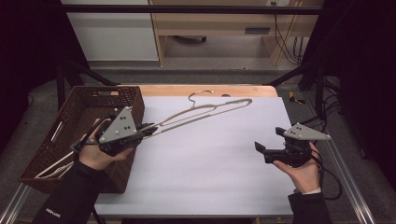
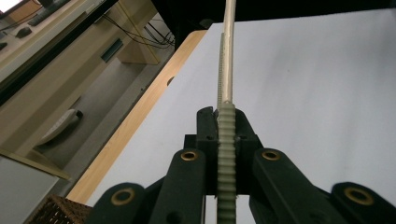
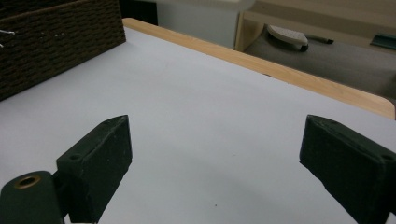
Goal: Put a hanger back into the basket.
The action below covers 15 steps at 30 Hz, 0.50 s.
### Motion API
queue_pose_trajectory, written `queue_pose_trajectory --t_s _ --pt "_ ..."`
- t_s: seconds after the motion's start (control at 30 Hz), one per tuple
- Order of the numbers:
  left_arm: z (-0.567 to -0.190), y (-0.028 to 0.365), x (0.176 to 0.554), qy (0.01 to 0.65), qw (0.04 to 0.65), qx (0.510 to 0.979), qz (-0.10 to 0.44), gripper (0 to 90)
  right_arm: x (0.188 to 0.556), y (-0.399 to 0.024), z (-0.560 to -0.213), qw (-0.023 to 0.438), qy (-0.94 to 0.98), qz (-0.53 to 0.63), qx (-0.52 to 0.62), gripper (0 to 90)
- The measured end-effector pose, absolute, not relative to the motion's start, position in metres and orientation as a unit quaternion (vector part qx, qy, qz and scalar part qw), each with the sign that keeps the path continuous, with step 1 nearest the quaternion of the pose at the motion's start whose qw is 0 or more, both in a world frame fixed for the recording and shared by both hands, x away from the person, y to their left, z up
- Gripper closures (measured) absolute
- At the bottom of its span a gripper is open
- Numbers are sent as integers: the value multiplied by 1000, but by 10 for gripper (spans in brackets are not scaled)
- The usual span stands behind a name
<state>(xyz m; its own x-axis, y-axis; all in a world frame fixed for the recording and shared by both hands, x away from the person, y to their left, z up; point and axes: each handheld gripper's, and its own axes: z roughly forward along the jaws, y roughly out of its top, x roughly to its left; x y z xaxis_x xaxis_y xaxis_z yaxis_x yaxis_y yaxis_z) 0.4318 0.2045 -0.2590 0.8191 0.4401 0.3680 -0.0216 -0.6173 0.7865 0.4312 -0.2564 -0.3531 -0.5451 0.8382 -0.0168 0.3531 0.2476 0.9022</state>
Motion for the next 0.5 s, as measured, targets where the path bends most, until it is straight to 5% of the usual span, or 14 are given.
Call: queue_pose_trajectory --t_s 0.5 --pt "-245 310 443 247 443 809 299 858 425 -248 -380 245 742 502 371 60"
